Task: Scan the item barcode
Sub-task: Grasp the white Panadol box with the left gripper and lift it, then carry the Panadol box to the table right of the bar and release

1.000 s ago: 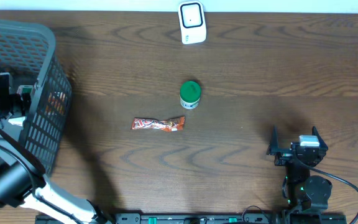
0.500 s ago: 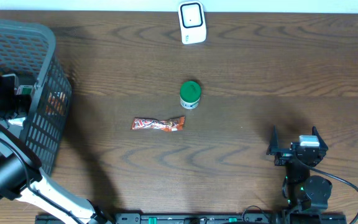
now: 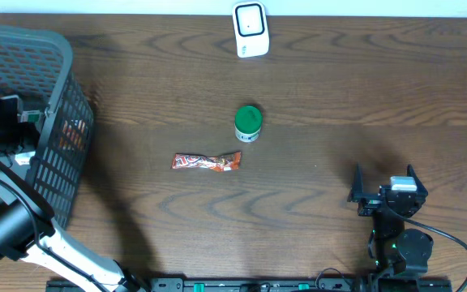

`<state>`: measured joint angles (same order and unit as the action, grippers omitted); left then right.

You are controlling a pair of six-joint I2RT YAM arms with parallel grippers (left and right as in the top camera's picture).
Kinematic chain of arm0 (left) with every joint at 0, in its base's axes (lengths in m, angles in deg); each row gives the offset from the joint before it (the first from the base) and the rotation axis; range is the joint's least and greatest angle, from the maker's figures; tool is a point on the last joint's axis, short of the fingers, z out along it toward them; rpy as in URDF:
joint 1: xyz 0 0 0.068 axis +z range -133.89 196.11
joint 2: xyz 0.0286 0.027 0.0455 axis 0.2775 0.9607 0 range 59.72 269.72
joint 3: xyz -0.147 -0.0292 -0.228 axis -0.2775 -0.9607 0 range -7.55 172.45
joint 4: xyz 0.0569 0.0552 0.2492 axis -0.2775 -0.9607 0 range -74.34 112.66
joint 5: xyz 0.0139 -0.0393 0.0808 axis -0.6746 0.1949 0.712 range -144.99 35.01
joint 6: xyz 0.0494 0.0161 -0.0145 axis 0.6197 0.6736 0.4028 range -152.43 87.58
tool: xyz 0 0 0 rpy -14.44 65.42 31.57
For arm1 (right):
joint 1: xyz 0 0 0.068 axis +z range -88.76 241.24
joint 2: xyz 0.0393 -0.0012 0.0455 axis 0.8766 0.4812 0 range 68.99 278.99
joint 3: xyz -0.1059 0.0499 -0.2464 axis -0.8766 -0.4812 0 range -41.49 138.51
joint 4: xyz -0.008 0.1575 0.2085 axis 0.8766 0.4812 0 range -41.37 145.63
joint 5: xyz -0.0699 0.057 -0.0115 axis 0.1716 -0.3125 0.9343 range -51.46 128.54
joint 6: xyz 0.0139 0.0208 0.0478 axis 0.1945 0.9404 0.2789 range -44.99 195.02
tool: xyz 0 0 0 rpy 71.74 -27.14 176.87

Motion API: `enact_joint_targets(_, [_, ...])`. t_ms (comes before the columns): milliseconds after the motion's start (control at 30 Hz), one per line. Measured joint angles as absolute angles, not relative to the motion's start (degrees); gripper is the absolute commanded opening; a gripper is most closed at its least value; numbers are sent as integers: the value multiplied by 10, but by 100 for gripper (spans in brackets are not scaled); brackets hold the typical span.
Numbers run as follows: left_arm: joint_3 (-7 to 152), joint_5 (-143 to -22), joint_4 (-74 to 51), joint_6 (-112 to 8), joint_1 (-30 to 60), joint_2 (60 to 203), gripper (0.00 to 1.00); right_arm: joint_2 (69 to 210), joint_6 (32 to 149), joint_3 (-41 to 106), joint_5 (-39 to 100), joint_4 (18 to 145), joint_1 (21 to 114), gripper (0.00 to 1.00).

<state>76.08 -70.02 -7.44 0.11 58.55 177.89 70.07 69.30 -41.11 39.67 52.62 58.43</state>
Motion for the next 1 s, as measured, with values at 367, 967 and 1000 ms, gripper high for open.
enact_joint_targets(367, [760, -682, -81, -63, 587, 1658, 46, 701, 693, -411, 397, 526, 584, 99])
enact_joint_targets(967, [760, -950, -160, -196, 550, 1363, 46, 701, 693, -411, 397, 526, 584, 99])
enact_joint_targets(1000, [760, -971, -161, -198, 536, 1357, 46, 701, 693, -411, 397, 526, 584, 99])
